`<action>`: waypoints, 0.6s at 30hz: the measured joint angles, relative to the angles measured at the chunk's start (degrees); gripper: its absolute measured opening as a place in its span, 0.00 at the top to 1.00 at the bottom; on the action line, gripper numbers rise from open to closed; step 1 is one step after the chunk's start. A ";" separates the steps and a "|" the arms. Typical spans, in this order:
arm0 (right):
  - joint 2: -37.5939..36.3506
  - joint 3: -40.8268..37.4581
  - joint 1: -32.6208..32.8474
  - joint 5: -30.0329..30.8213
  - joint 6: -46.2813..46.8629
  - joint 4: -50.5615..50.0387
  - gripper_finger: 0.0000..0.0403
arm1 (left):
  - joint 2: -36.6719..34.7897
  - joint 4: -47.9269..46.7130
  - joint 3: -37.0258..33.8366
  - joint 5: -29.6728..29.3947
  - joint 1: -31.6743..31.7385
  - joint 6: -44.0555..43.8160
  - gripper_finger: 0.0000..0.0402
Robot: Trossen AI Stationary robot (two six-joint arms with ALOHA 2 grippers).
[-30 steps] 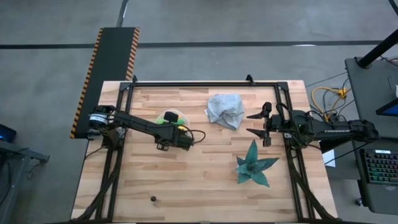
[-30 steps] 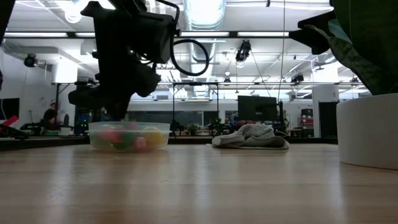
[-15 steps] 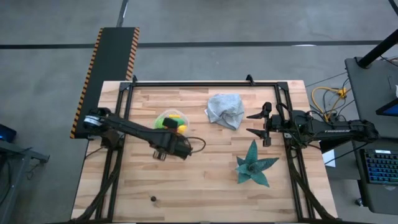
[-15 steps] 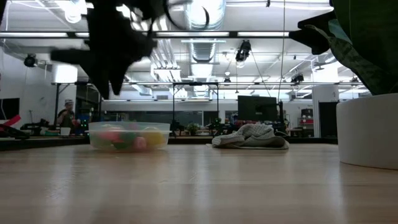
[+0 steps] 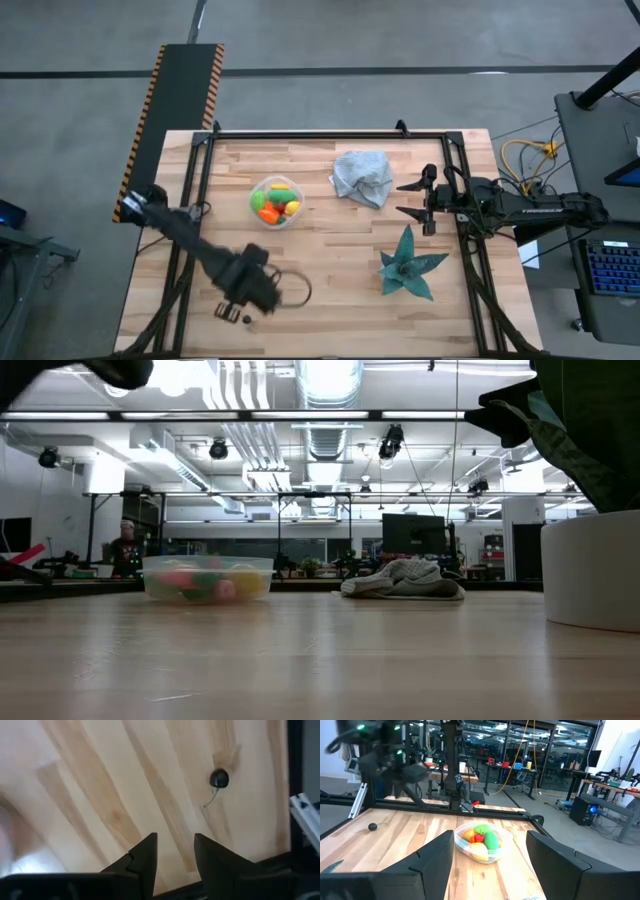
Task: Pick and placing Produce into tupperware
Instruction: Put the black cherry into the transparent container
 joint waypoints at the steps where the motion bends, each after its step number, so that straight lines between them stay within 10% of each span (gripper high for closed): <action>1: -0.01 0.00 -0.01 0.00 -0.12 0.05 0.40 | 0.88 0.03 -0.04 -0.47 -1.67 -1.49 0.72; 18: 0.00 0.00 -0.01 1.45 -0.77 1.88 0.40 | 15.36 6.68 0.04 -1.86 -13.05 -9.46 0.72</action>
